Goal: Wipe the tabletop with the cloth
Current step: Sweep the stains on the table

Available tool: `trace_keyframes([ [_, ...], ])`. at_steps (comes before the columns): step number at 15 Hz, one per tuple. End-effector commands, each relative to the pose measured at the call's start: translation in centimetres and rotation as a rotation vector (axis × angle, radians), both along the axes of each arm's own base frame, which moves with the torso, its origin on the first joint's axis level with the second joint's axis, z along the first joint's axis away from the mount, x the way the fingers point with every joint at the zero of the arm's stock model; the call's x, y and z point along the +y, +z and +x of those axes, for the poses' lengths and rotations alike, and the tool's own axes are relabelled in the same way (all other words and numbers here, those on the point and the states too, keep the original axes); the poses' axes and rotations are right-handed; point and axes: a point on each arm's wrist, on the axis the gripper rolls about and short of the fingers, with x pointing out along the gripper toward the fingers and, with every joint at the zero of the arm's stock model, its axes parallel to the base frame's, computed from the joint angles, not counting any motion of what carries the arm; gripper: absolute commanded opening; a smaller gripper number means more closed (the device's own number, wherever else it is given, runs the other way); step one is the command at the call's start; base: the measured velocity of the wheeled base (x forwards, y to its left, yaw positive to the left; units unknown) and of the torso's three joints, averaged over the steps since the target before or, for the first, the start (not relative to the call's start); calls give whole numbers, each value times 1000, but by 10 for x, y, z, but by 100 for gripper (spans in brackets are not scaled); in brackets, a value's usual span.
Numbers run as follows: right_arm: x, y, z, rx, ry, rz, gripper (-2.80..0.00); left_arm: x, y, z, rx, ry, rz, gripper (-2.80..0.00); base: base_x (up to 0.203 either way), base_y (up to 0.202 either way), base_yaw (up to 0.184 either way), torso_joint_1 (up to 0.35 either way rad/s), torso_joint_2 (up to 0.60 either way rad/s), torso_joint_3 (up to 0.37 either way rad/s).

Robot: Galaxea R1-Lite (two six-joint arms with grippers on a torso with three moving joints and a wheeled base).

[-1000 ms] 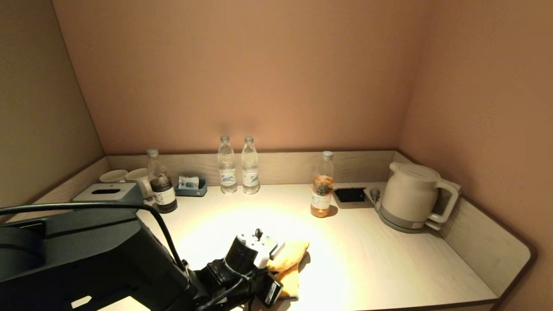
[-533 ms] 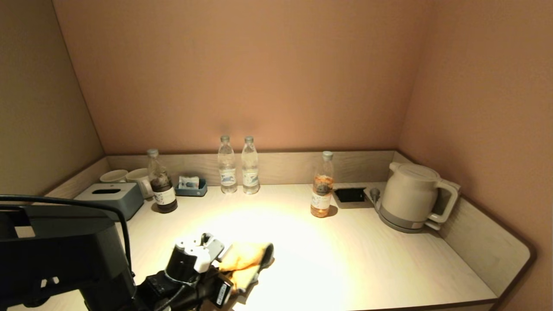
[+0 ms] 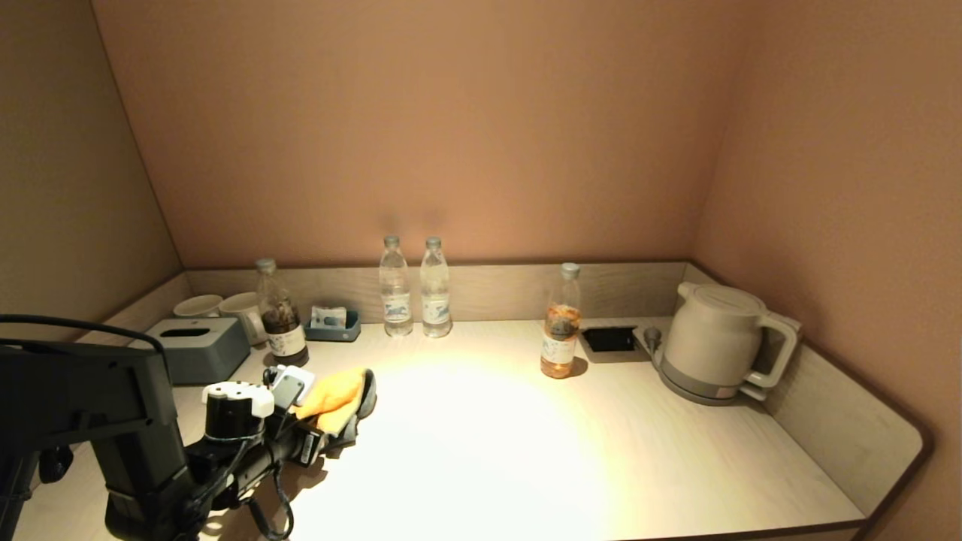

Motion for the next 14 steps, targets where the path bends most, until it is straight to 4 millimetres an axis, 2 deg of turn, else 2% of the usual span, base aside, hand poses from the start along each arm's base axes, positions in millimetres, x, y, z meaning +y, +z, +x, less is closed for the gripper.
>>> trace_keyframes([
  [1,0,0,0,-1,1,0,-280,-3,-6,24,-13,5,0,-280,0,0,0,0,0,0],
  [3,0,0,0,-1,1,0,-280,-24,-10,36,6,-33,3,-280,0,0,0,0,0,0],
  [4,0,0,0,-2,1,0,-280,-35,-11,36,18,-56,5,-280,0,0,0,0,0,0],
  [6,0,0,0,-1,1,0,-280,-68,-8,26,14,-139,2,-280,0,0,0,0,0,0],
  [8,0,0,0,-1,1,0,-280,-81,-4,21,4,-160,-4,-280,0,0,0,0,0,0],
  [9,0,0,0,-1,1,0,-280,-98,-1,12,-3,-199,-7,-280,0,0,0,0,0,0],
  [12,0,0,0,-1,1,0,-280,-169,12,-35,-42,-369,-15,-280,0,0,0,0,0,0],
  [13,0,0,0,-1,2,0,-280,-179,17,-45,-56,-394,-19,-280,0,0,0,0,0,0],
  [14,0,0,0,-1,2,0,-280,-181,19,-47,-63,-394,-20,-280,0,0,0,0,0,0],
])
